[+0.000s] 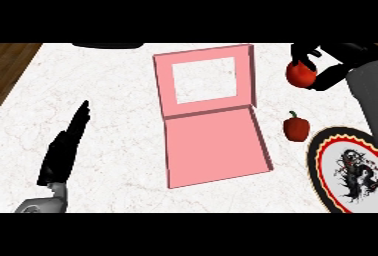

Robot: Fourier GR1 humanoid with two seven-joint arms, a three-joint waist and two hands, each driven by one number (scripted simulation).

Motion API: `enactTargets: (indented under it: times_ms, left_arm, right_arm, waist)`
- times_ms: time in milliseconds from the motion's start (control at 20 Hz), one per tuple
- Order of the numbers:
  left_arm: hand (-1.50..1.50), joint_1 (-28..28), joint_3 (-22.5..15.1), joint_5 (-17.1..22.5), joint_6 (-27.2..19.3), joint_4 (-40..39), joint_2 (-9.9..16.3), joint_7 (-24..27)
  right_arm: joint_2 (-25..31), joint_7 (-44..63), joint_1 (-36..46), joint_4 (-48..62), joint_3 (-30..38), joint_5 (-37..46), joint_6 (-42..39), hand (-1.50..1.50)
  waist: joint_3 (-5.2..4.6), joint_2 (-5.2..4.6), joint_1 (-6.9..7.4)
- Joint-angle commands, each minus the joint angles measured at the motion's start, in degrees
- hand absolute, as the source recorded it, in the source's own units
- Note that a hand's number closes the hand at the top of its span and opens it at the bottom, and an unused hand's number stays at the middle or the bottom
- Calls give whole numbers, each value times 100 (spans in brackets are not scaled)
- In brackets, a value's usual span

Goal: Pick the tomato from the plate and place it in the cardboard box

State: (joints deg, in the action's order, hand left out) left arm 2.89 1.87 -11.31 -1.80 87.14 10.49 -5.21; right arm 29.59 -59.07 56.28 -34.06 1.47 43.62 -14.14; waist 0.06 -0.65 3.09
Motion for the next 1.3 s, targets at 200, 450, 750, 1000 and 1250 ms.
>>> enactTargets:
  times_ms: [200, 450, 750, 1000, 1250]
  left_arm:
    - [0, -63, 132, 74, -23, -46, 10, -20]
    - [0, -337, 29, -14, -140, 103, -130, 38]
    - [0, -233, 238, 41, -56, 45, 80, 114]
    - [0, -474, 199, 87, 28, 273, 64, 135]
    - [0, -323, 96, -78, -95, 185, -65, -54]
  right_arm:
    - [-210, -740, 666, -150, -240, -977, -2093, 150]
    - [-423, -100, 793, -533, -508, -1391, -2262, 150]
    - [-1197, 1184, 886, -1244, -1050, -1605, -2071, 150]
    - [-1570, 1848, 401, -1945, -1529, -1685, -2004, 150]
    - [-2012, 2377, 105, -2213, -2035, -1386, -1625, 150]
  waist:
    - [-13, 94, -210]
    - [-11, 120, -286]
    - [-13, 117, -335]
    - [-8, 110, -348]
    - [-7, 66, -280]
